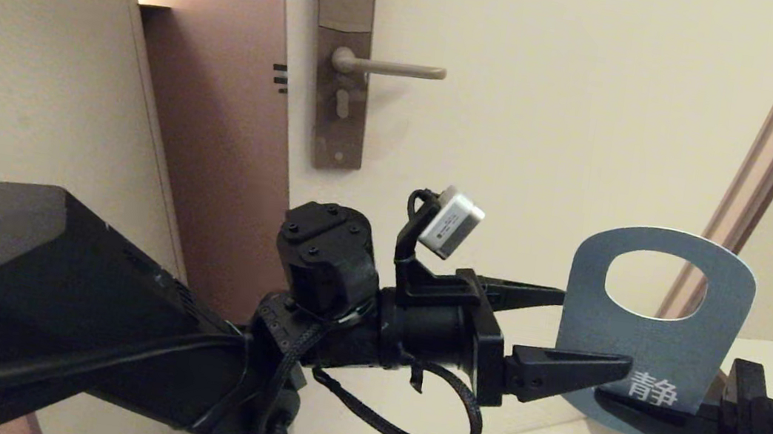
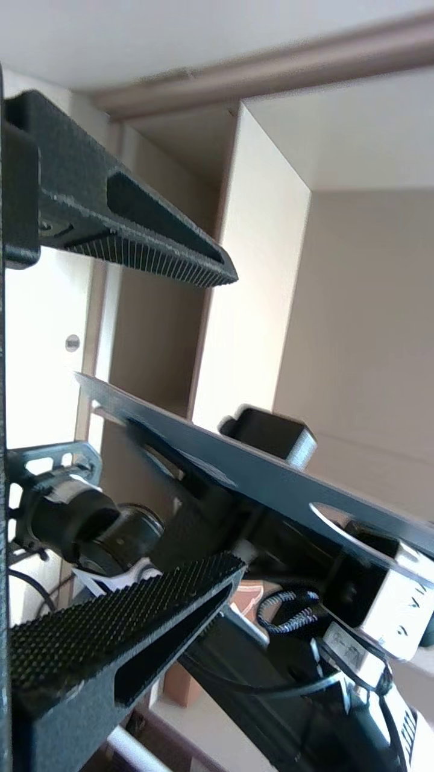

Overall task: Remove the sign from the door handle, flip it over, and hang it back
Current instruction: Hand it to the other hand, then hang the sign back with the other side facing out

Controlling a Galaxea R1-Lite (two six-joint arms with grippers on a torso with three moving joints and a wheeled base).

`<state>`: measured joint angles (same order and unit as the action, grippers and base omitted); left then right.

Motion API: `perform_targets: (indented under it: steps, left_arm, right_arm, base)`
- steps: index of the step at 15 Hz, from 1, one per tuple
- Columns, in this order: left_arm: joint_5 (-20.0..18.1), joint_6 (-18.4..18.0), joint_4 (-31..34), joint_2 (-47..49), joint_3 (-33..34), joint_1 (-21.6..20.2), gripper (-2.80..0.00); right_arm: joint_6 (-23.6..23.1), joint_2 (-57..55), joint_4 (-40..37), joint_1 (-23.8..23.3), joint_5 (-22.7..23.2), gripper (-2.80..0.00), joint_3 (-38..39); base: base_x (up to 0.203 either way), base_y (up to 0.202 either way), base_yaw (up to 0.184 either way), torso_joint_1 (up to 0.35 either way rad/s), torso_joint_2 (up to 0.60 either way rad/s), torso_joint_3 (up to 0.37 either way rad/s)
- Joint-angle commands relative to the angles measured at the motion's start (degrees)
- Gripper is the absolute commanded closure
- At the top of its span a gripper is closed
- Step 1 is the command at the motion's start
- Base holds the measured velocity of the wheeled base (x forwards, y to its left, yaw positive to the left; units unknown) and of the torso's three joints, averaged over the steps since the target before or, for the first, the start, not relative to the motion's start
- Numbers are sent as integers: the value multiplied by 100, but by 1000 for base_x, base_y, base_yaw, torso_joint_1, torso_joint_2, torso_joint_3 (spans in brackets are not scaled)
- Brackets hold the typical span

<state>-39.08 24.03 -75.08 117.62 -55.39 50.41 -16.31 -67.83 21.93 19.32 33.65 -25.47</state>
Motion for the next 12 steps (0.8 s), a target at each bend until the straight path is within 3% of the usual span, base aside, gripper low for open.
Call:
perform_targets:
  steps: [1, 5, 7, 8, 10, 12]
  left_arm:
    - [-23, -17, -38, -187, 274, -133, -280]
    - [-18, -306, 150, -682, 1032, -537, -280]
    - [94, -996, 892, -1064, 1331, -940, -280]
    - [397, -1428, 1415, -1246, 1407, -1123, -280]
    - [1453, -2070, 2377, -1599, 1464, -1410, -280]
    - [2640, -2325, 3151, -1973, 1475, -1653, -280]
  right_arm:
    - [-12, 6, 13, 1, 24, 0, -2]
    - [-12, -11, 13, -7, 19, 0, -2]
    - [-12, -29, 13, -7, 27, 0, -2]
    - [-12, -38, 12, -7, 28, 0, -2]
    - [-12, -91, 13, -16, 19, 0, -2]
    - [-4, -108, 10, -30, 19, 0, 11]
  base:
    - [0, 0, 0, 0, 0, 0]
    - [0, 0, 0, 0, 0, 0]
    - [0, 0, 0, 0, 0, 0]
    - [0, 0, 0, 0, 0, 0]
    - [0, 0, 0, 0, 0, 0]
    - [0, 0, 0, 0, 0, 0]
